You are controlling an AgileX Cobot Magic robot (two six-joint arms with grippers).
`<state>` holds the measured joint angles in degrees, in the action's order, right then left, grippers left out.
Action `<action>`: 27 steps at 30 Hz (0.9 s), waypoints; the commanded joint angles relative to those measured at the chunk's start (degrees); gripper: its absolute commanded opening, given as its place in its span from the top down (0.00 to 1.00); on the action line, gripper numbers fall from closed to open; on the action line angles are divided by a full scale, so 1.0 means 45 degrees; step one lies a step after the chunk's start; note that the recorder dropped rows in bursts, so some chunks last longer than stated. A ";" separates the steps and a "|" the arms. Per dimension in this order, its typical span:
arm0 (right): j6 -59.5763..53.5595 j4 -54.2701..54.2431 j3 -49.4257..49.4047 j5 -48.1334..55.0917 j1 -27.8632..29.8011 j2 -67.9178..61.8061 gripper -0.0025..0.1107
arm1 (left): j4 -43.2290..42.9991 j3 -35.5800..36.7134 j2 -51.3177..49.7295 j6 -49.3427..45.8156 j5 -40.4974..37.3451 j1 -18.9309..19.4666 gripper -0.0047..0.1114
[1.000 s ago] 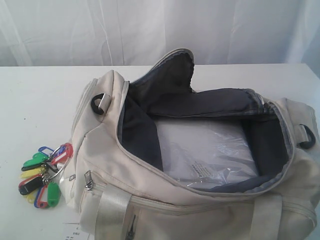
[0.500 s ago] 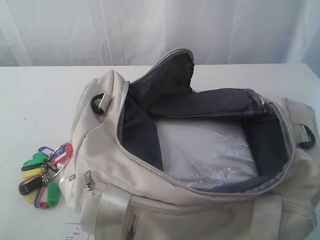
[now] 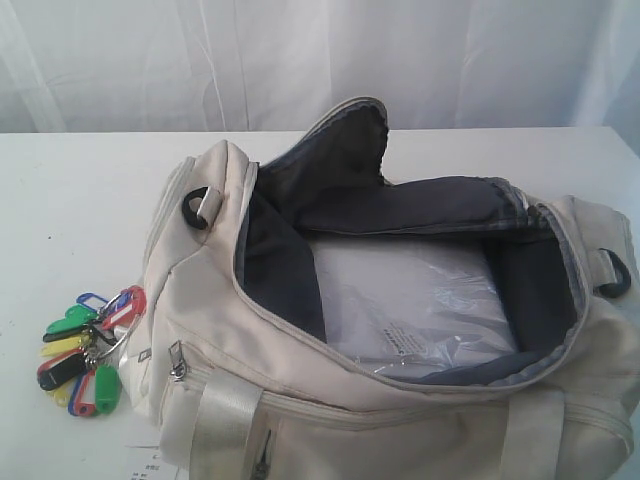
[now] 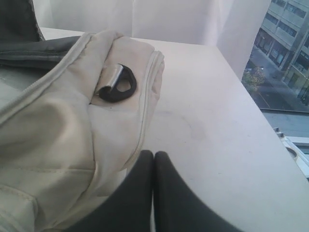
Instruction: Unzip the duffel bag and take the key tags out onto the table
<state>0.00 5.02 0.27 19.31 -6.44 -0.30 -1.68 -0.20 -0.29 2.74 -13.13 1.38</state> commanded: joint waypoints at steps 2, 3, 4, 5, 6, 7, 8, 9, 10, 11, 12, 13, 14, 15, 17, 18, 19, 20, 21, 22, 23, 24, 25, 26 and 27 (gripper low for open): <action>0.0000 -0.0004 -0.0061 -0.0046 0.0044 0.0066 0.98 | 0.0073 0.0045 0.0064 0.0023 -0.0025 0.0036 0.96; 0.0000 -0.0004 -0.0061 -0.0046 0.0044 0.0066 0.98 | 0.0073 0.0045 0.0064 0.0023 -0.0025 0.0036 0.96; 0.0000 -0.0004 -0.0061 -0.0046 0.0044 0.0066 0.98 | 0.0073 0.0045 0.0064 0.0023 -0.0025 0.0036 0.96; 0.0000 -0.0004 -0.0061 -0.0046 0.0044 0.0066 0.98 | 0.0073 0.0045 0.0064 0.0023 -0.0025 0.0036 0.96; 0.0284 -0.0006 -0.0061 -0.0046 0.0044 0.0066 0.98 | 0.0073 0.0045 0.0064 0.0023 -0.0025 0.0036 0.96; 0.0581 -0.0026 -0.0061 -0.0046 0.0044 0.0066 0.98 | 0.0073 0.0045 0.0064 0.0023 -0.0025 0.0036 0.96; 0.1525 -0.0026 -0.0061 -0.0046 0.0044 0.0066 0.98 | 0.0073 0.0045 0.0064 0.0023 -0.0025 0.0036 0.96; 0.1906 -0.0026 -0.0061 -0.0046 0.0044 0.0066 0.98 | 0.0073 0.0045 0.0064 0.0023 -0.0025 0.0036 0.96; 0.2434 -0.0026 -0.0061 -0.0046 0.0044 0.0066 0.98 | 0.0073 0.0045 0.0064 0.0023 -0.0025 0.0036 0.96; 0.2434 -0.0026 -0.0061 -0.0046 0.0044 0.0066 0.98 | 0.0073 0.0045 0.0064 0.0023 -0.0025 0.0036 0.96; 0.2392 -0.0026 -0.0061 -0.0046 0.0044 0.0066 0.98 | 0.0073 0.0045 0.0064 0.0023 -0.0025 0.0036 0.96; 0.2392 -0.0026 -0.0061 -0.0046 0.0044 0.0066 0.98 | 0.0073 0.0045 0.0064 0.0023 -0.0025 0.0036 0.96; 0.2392 -0.0026 -0.0061 -0.0046 0.0044 0.0066 0.98 | 0.0073 0.0045 0.0064 0.0023 -0.0025 0.0036 0.96; 0.2392 -0.0026 -0.0061 -0.0046 0.0044 0.0066 0.98 | 0.0073 0.0045 0.0064 0.0023 -0.0025 0.0036 0.96; 0.1973 -0.0062 -0.0061 -0.0046 0.0044 0.0066 0.98 | 0.0073 0.0045 0.0064 0.0023 -0.0025 0.0036 0.96; 0.1606 -0.0062 -0.0061 -0.0046 0.0044 0.0066 0.98 | 0.0073 0.0045 0.0064 0.0023 -0.0025 0.0036 0.96; 0.0961 -0.0062 -0.0061 -0.0046 0.0044 0.0066 0.98 | 0.0073 0.0045 0.0064 0.0023 -0.0025 0.0036 0.96; 0.0533 -0.0062 -0.0061 -0.0046 0.0044 0.0066 0.98 | 0.0073 0.0045 0.0064 0.0023 -0.0025 0.0036 0.96; 0.0508 -0.0085 -0.0061 -0.0046 0.0044 0.0066 0.98 | 0.0073 0.0045 0.0064 0.0023 -0.0025 0.0036 0.96; 0.0508 -0.0085 -0.0061 -0.0046 0.0044 0.0066 0.98 | 0.0073 0.0045 0.0064 0.0023 -0.0025 0.0036 0.96; 0.0508 -0.0114 -0.0061 -0.0046 0.0044 0.0066 0.98 | 0.0073 0.0045 0.0064 0.0023 -0.0025 0.0036 0.96; 0.0508 -0.0114 -0.0061 -0.0046 0.0044 0.0066 0.98 | 0.0073 0.0045 0.0064 0.0023 -0.0025 0.0036 0.96; 0.0678 -0.0112 -0.0061 -0.0046 0.0044 0.0066 0.98 | 0.0073 0.0045 0.0064 0.0023 -0.0025 0.0036 0.96; 0.0799 -0.0112 -0.0061 -0.0046 0.0044 0.0066 0.98 | 0.0073 0.0045 0.0064 0.0023 -0.0025 0.0036 0.96; 0.0856 -0.0112 -0.0061 -0.0046 0.0044 0.0066 0.98 | 0.0073 0.0045 0.0064 0.0023 -0.0025 0.0036 0.96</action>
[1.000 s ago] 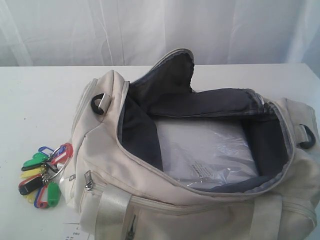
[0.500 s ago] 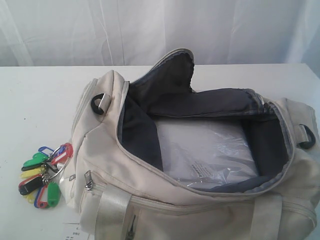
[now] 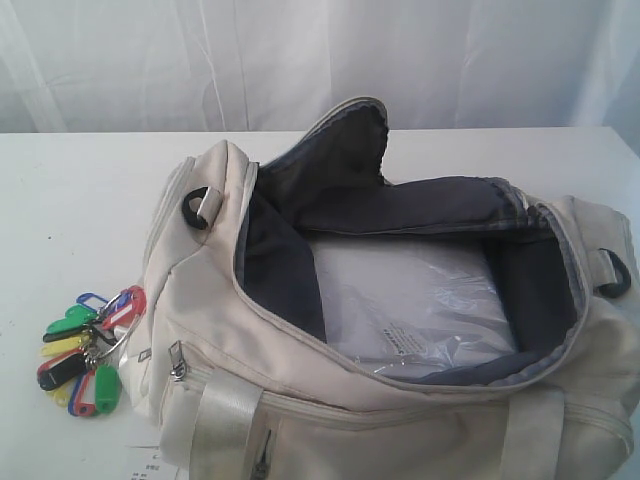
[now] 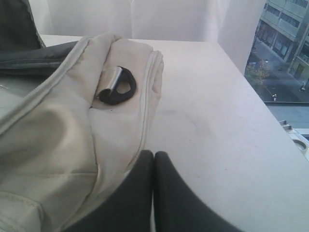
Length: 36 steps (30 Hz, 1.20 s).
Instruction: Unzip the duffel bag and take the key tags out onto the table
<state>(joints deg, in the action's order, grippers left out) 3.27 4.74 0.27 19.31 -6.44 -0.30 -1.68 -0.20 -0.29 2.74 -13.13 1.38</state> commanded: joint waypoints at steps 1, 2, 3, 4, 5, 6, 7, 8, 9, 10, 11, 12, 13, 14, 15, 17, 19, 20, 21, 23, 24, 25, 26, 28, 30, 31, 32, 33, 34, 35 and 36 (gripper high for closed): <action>0.0157 -0.0051 -0.0061 -0.0046 0.0044 0.0066 0.98 | 0.0073 0.0045 0.0064 0.0023 -0.0025 0.0036 0.96; 0.0157 -0.0051 -0.0061 -0.0046 0.0044 0.0066 0.98 | 0.0073 0.0045 0.0064 0.0023 -0.0025 0.0036 0.96; 0.0157 -0.0051 -0.0061 -0.0046 0.0044 0.0066 0.98 | 0.0073 0.0045 0.0064 0.0023 -0.0025 0.0036 0.96; 0.0157 -0.0051 -0.0061 -0.0046 0.0044 0.0066 0.98 | 0.0073 0.0045 0.0064 0.0023 -0.0025 0.0036 0.96; 0.0194 -0.0051 -0.0061 -0.0046 0.0044 0.0066 0.98 | 0.0073 0.0045 0.0064 0.0023 -0.0025 0.0036 0.96; 0.0271 -0.0051 -0.0061 -0.0046 0.0044 0.0066 0.98 | 0.0073 0.0045 0.0064 0.0023 -0.0025 0.0036 0.96; 0.0432 -0.0051 -0.0061 -0.0046 0.0044 0.0066 0.98 | 0.0073 0.0045 0.0064 0.0023 -0.0025 0.0036 0.96; 0.0589 -0.0051 -0.0061 -0.0046 0.0044 0.0066 0.98 | 0.0073 0.0045 0.0064 0.0023 -0.0025 0.0036 0.96; 0.0761 -0.0075 -0.0061 -0.0046 0.0044 0.0066 0.98 | 0.0073 0.0045 0.0064 0.0023 -0.0025 0.0036 0.96; 0.0761 -0.0075 -0.0061 -0.0046 0.0044 0.0066 0.98 | 0.0073 0.0045 0.0064 0.0023 -0.0025 0.0036 0.96; 0.0761 -0.0075 -0.0061 -0.0046 0.0044 0.0066 0.98 | 0.0073 0.0045 0.0064 0.0023 -0.0025 0.0036 0.96; 0.0761 -0.0075 -0.0061 -0.0046 0.0044 0.0066 0.98 | 0.0073 0.0045 0.0064 0.0023 -0.0025 0.0036 0.96; 0.0761 -0.0075 -0.0061 -0.0046 0.0044 0.0066 0.98 | 0.0073 0.0045 0.0064 0.0023 -0.0025 0.0036 0.96; 0.0761 -0.0075 -0.0061 -0.0046 0.0044 0.0066 0.98 | 0.0073 0.0045 0.0064 0.0023 -0.0025 0.0036 0.96; 0.0761 -0.0075 -0.0061 -0.0046 0.0044 0.0066 0.98 | 0.0073 0.0045 0.0064 0.0023 -0.0025 0.0036 0.96; 0.0762 -0.0075 -0.0061 -0.0022 0.0044 0.0066 0.98 | 0.0073 0.0045 0.0064 0.0023 -0.0025 0.0036 0.96; 0.0762 -0.0075 -0.0061 -0.0022 0.0044 0.0066 0.98 | 0.0073 0.0045 0.0064 0.0023 -0.0025 0.0036 0.96; 0.0762 -0.0075 -0.0061 -0.0022 0.0044 0.0066 0.98 | 0.0073 0.0045 0.0064 0.0023 -0.0025 0.0036 0.96; 0.0762 -0.0075 -0.0061 -0.0022 0.0044 0.0066 0.98 | 0.0073 0.0045 0.0064 0.0023 -0.0025 0.0036 0.96; 0.0762 -0.0075 -0.0061 -0.0022 0.0044 0.0066 0.98 | 0.0073 0.0045 0.0064 0.0023 -0.0025 0.0036 0.96; 0.0762 -0.0075 -0.0061 -0.0022 0.0044 0.0066 0.98 | 0.0073 0.0045 0.0064 0.0023 -0.0025 0.0036 0.96; 0.0762 -0.0075 -0.0061 -0.0022 0.0044 0.0066 0.98 | 0.0073 0.0045 0.0064 0.0023 -0.0025 0.0036 0.96; 0.0762 -0.0075 -0.0061 -0.0022 0.0044 0.0066 0.98 | 0.0073 0.0045 0.0064 0.0023 -0.0025 0.0036 0.96; 0.0762 -0.0075 -0.0061 -0.0022 0.0044 0.0066 0.98 | 0.0073 0.0045 0.0064 0.0023 -0.0025 0.0065 0.96; 0.0762 -0.0075 -0.0061 -0.0022 0.0044 0.0066 0.98 | 0.0073 0.0045 0.0064 0.0023 -0.0025 0.0202 0.96; 0.0762 -0.0075 -0.0061 -0.0022 0.0044 0.0066 0.98 | 0.0073 0.0045 0.0064 0.0023 -0.0025 0.0229 0.96; 0.0762 -0.0075 -0.0061 -0.0022 -0.0047 0.0066 0.98 | 0.0073 0.0045 0.0064 0.0023 -0.0025 0.0289 0.96; 0.0762 -0.0075 -0.0061 -0.0022 -0.0129 0.0066 0.98 | 0.0073 0.0045 0.0064 0.0023 -0.0025 0.0316 0.96; 0.0762 -0.0075 -0.0061 -0.0022 -0.0188 0.0066 0.98 | 0.0073 0.0045 0.0064 0.0023 -0.0025 0.0316 0.96; 0.0762 -0.0075 -0.0061 -0.0022 -0.0273 0.0066 0.98 | 0.0073 0.0045 0.0064 0.0023 -0.0025 0.0316 0.96; 0.0762 -0.0075 -0.0061 -0.0022 -0.0372 0.0066 0.98 | 0.0073 0.0045 0.0064 0.0023 -0.0025 0.0316 0.96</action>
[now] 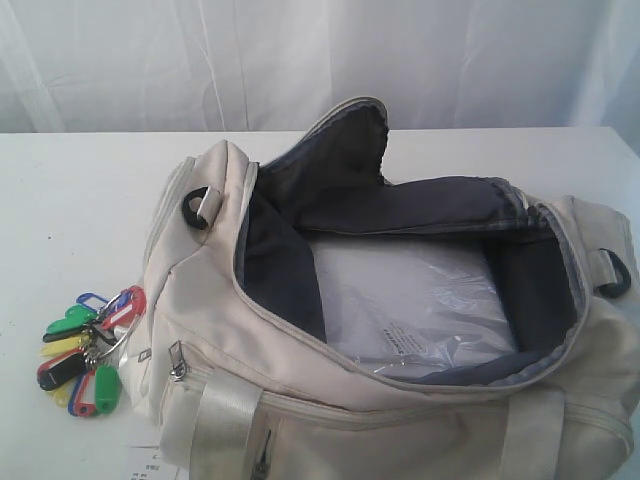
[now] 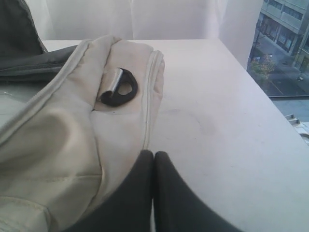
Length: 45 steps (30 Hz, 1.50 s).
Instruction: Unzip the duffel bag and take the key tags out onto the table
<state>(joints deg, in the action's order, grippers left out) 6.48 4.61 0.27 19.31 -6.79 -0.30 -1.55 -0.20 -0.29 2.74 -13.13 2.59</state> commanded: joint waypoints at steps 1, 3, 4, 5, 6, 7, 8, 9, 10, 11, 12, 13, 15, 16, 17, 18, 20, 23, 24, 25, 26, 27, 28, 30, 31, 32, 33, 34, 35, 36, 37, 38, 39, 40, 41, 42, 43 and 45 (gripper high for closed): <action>0.0048 -0.0046 -0.0061 -0.0022 -0.0380 0.0066 0.98 | 0.0044 0.0045 0.0064 0.0023 -0.0025 0.0047 0.96; 0.0048 -0.0046 -0.0061 -0.0022 -0.0513 0.0066 0.98 | 0.0044 0.0045 0.0064 0.0023 -0.0025 0.0047 0.96; 0.0048 -0.0046 -0.0061 -0.0022 -0.0573 0.0066 0.98 | 0.0044 0.0045 0.0064 0.0023 -0.0025 0.0047 0.96; 0.0048 -0.0046 -0.0061 -0.0022 -0.0635 0.0066 0.98 | 0.0044 0.0045 0.0064 0.0023 -0.0025 0.0075 0.96; 0.0048 -0.0046 -0.0061 -0.0022 -0.0689 0.0066 0.98 | 0.0044 0.0045 0.0064 0.0023 -0.0025 0.0133 0.96; 0.0048 -0.0046 -0.0061 -0.0022 -0.0717 0.0066 0.98 | 0.0044 0.0045 0.0064 0.0023 -0.0025 0.0235 0.96; 0.0048 -0.0046 -0.0061 -0.0022 -0.0772 0.0066 0.98 | 0.0044 0.0045 0.0064 0.0023 -0.0025 0.0326 0.96; 0.0048 -0.0046 -0.0061 -0.0022 -0.0772 0.0066 0.98 | 0.0044 0.0045 0.0064 0.0023 -0.0025 0.0398 0.96; 0.0048 -0.0046 -0.0061 -0.0022 -0.0772 0.0066 0.98 | 0.0044 0.0045 0.0064 0.0023 -0.0025 0.0472 0.96; 0.0048 -0.0046 -0.0061 -0.0022 -0.0772 0.0066 0.98 | 0.0044 0.0045 0.0064 0.0023 -0.0025 0.0491 0.96; 0.0048 -0.0046 -0.0061 -0.0022 -0.0772 0.0066 0.98 | 0.0044 0.0045 0.0064 0.0023 -0.0025 0.0543 0.96; 0.0048 -0.0046 -0.0061 -0.0022 -0.0772 0.0066 0.98 | 0.0044 0.0045 0.0064 0.0023 -0.0025 0.0543 0.96; 0.0048 -0.0046 -0.0061 -0.0022 -0.0772 0.0066 0.98 | 0.0044 0.0045 0.0064 0.0023 -0.0025 0.0543 0.96; 0.0048 -0.0046 -0.0061 -0.0022 -0.0772 0.0066 0.98 | 0.0044 0.0045 0.0064 0.0023 -0.0025 0.0543 0.96; 0.0048 -0.0046 -0.0061 -0.0022 -0.0772 0.0066 0.98 | 0.0044 0.0045 0.0064 0.0023 -0.0025 0.0543 0.96; 0.0048 -0.0046 -0.0061 -0.0022 -0.0772 0.0066 0.98 | 0.0044 0.0045 0.0064 0.0023 -0.0025 0.0543 0.96; 0.0048 -0.0046 -0.0061 -0.0022 -0.0772 0.0066 0.98 | 0.0044 0.0045 0.0064 0.0023 -0.0025 0.0543 0.96; 0.0048 -0.0046 -0.0061 -0.0022 -0.0772 0.0066 0.98 | 0.0044 0.0045 0.0064 0.0023 -0.0025 0.0543 0.96; 0.0048 -0.0046 -0.0061 -0.0022 -0.0772 0.0066 0.98 | 0.0044 0.0045 0.0064 0.0023 -0.0025 0.0543 0.96; 0.0048 -0.0046 -0.0061 -0.0022 -0.0772 0.0066 0.98 | 0.0044 0.0045 0.0064 0.0023 -0.0025 0.0543 0.96; 0.0048 -0.0046 -0.0061 -0.0022 -0.0772 0.0066 0.98 | 0.0044 0.0045 0.0064 0.0023 -0.0025 0.0543 0.96; 0.0048 -0.0046 -0.0061 -0.0022 -0.0772 0.0066 0.98 | 0.0044 0.0045 0.0064 0.0023 -0.0025 0.0543 0.96; 0.0048 -0.0046 -0.0061 -0.0022 -0.0772 0.0066 0.98 | 0.0044 0.0045 0.0064 0.0023 -0.0025 0.0517 0.96; 0.0048 -0.0046 -0.0061 -0.0022 -0.0772 0.0066 0.98 | 0.0044 0.0045 0.0064 0.0023 -0.0025 0.0517 0.96; 0.0048 -0.0046 -0.0061 -0.0022 -0.0772 0.0066 0.98 | 0.0044 0.0045 0.0064 0.0023 -0.0025 0.0517 0.96; 0.0048 -0.0046 -0.0061 -0.0022 -0.0772 0.0066 0.98 | 0.0044 0.0045 0.0064 0.0023 -0.0025 0.0517 0.96; 0.0048 -0.0046 -0.0061 -0.0022 -0.0772 0.0066 0.98 | 0.0044 0.0045 0.0064 0.0023 -0.0025 0.0517 0.96; 0.0048 -0.0046 -0.0061 -0.0022 -0.0772 0.0066 0.98 | 0.0044 0.0045 0.0064 0.0023 -0.0025 0.0517 0.96; 0.0048 -0.0046 -0.0061 -0.0022 -0.0772 0.0066 0.98 | 0.0044 0.0045 0.0064 0.0023 -0.0025 0.0517 0.96; 0.0048 -0.0046 -0.0061 -0.0022 -0.0772 0.0066 0.98 | 0.0044 0.0045 0.0064 0.0023 -0.0025 0.0517 0.96; 0.0048 -0.0046 -0.0061 -0.0022 -0.0772 0.0066 0.98 | 0.0044 0.0045 0.0064 0.0023 -0.0025 0.0517 0.96; 0.0048 -0.0046 -0.0061 -0.0022 -0.0772 0.0066 0.98 | 0.0044 0.0045 0.0064 0.0023 -0.0025 0.0517 0.96; 0.0048 -0.0046 -0.0061 -0.0022 -0.0772 0.0066 0.98 | 0.0044 0.0045 0.0064 0.0023 -0.0025 0.0517 0.96; 0.0048 -0.0046 -0.0061 -0.0022 -0.0772 0.0066 0.98 | 0.0044 0.0045 0.0064 0.0023 -0.0025 0.0517 0.96; 0.0048 -0.0046 -0.0061 -0.0022 -0.0772 0.0066 0.98 | 0.0044 0.0045 0.0064 0.0023 -0.0025 0.0517 0.96; 0.0048 -0.0046 -0.0061 -0.0022 -0.0772 0.0066 0.98 | 0.0044 0.0045 0.0064 0.0023 -0.0025 0.0517 0.96; 0.0048 -0.0046 -0.0061 -0.0022 -0.0772 0.0066 0.98 | 0.0044 0.0045 0.0064 0.0023 -0.0025 0.0517 0.96; 0.0048 -0.0046 -0.0061 -0.0022 -0.0772 0.0066 0.98 | 0.0044 0.0045 0.0064 0.0023 -0.0025 0.0464 0.96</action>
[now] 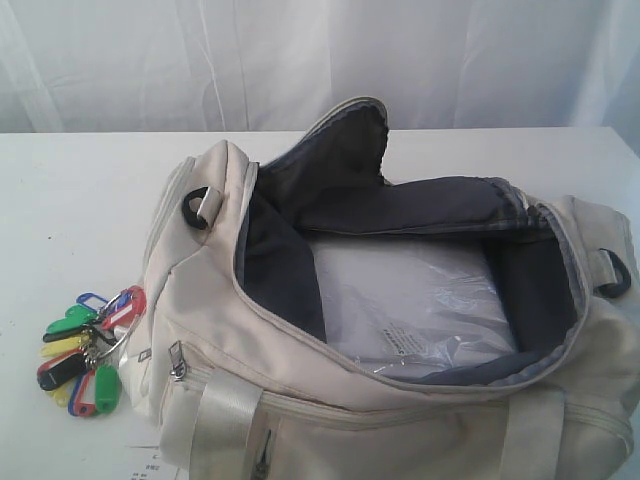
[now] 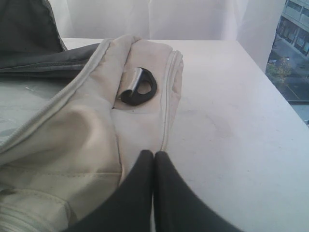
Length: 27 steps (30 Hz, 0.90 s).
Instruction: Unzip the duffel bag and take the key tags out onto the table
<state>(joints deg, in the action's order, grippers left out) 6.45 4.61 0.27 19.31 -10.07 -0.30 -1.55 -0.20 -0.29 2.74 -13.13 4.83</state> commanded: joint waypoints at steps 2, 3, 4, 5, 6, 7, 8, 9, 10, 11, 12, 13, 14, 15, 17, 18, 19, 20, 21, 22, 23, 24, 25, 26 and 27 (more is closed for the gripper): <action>0.0056 -0.0046 -0.0061 -0.0022 -0.0044 0.0066 0.98 | 0.0044 0.0045 0.0064 0.0023 -0.0025 -0.0145 0.96; 0.0056 -0.0046 -0.0061 -0.0022 -0.0044 0.0066 0.98 | 0.0044 0.0045 0.0064 0.0023 -0.0025 -0.0183 0.96; 0.0056 -0.0046 -0.0061 -0.0022 -0.0044 0.0066 0.98 | 0.0044 0.0045 0.0064 0.0023 -0.0025 -0.0210 0.96; 0.0056 -0.0046 -0.0061 -0.0022 -0.0044 0.0066 0.98 | 0.0044 0.0045 0.0064 0.0023 -0.0025 -0.0210 0.96; 0.0056 -0.0046 -0.0061 -0.0022 -0.0044 0.0066 0.98 | 0.0044 0.0045 0.0064 0.0023 -0.0025 -0.0210 0.96; 0.0056 -0.0046 -0.0061 -0.0022 -0.0044 0.0066 0.98 | 0.0044 0.0045 0.0064 0.0023 -0.0025 -0.0210 0.96; 0.0056 -0.0046 -0.0061 -0.0022 -0.0044 0.0066 0.98 | 0.0044 0.0045 0.0064 0.0023 -0.0025 -0.0210 0.96; 0.0056 -0.0046 -0.0061 -0.0022 -0.0044 0.0066 0.98 | 0.0044 0.0045 0.0064 0.0023 -0.0025 -0.0210 0.96; 0.0056 -0.0046 -0.0061 -0.0022 -0.0044 0.0066 0.98 | 0.0044 0.0045 0.0064 0.0023 -0.0025 -0.0210 0.96; 0.0056 -0.0046 -0.0061 -0.0022 -0.0044 0.0066 0.98 | 0.0044 0.0045 0.0064 0.0023 -0.0025 -0.0210 0.96; 0.0056 -0.0046 -0.0061 -0.0022 -0.0044 0.0066 0.98 | 0.0044 0.0045 0.0064 0.0023 -0.0025 -0.0210 0.96; 0.0056 -0.0046 -0.0061 -0.0022 -0.0044 0.0066 0.98 | 0.0044 0.0045 0.0064 0.0023 -0.0025 -0.0210 0.96; 0.0056 -0.0046 -0.0061 -0.0022 -0.0044 0.0066 0.98 | 0.0044 0.0045 0.0064 0.0023 -0.0025 -0.0210 0.96; 0.0056 -0.0046 -0.0061 -0.0022 -0.0044 0.0066 0.98 | 0.0044 0.0045 0.0064 0.0023 -0.0025 -0.0210 0.96; 0.0056 -0.0046 -0.0061 -0.0022 -0.0044 0.0066 0.98 | 0.0044 0.0045 0.0064 0.0023 -0.0025 -0.0210 0.96; 0.0056 -0.0046 -0.0061 -0.0022 -0.0044 0.0066 0.98 | 0.0044 0.0045 0.0064 0.0023 -0.0025 -0.0210 0.96; 0.0056 -0.0046 -0.0061 -0.0022 -0.0044 0.0066 0.98 | 0.0044 0.0045 0.0064 0.0023 -0.0025 -0.0210 0.96; 0.0056 -0.0046 -0.0061 -0.0022 -0.0044 0.0066 0.98 | 0.0044 0.0045 0.0064 0.0023 -0.0025 -0.0210 0.96; 0.0056 -0.0046 -0.0061 -0.0022 -0.0044 0.0066 0.98 | 0.0044 0.0045 0.0064 0.0023 -0.0025 -0.0210 0.96; 0.0056 -0.0046 -0.0061 -0.0022 -0.0044 0.0066 0.98 | 0.0044 0.0045 0.0064 0.0023 -0.0025 -0.0210 0.96; 0.0056 -0.0046 -0.0061 -0.0022 -0.0044 0.0066 0.98 | 0.0044 0.0045 0.0064 0.0023 -0.0025 -0.0210 0.96; 0.0056 -0.0046 -0.0061 -0.0022 -0.0044 0.0066 0.98 | 0.0044 0.0045 0.0064 0.0023 -0.0025 -0.0210 0.96; 0.0056 -0.0046 -0.0061 -0.0022 -0.0044 0.0066 0.98 | 0.0044 0.0045 0.0064 0.0023 -0.0025 -0.0210 0.96; 0.0056 -0.0046 -0.0061 -0.0022 -0.0044 0.0066 0.98 | 0.0044 0.0045 0.0064 0.0023 -0.0025 -0.0210 0.96; 0.0056 -0.0046 -0.0061 -0.0022 -0.0044 0.0066 0.98 | 0.0044 0.0045 0.0064 0.0023 -0.0025 -0.0210 0.96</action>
<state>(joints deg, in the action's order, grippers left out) 6.45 4.61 0.27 19.31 -10.07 -0.30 -1.55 -0.20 -0.29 2.74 -13.13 4.15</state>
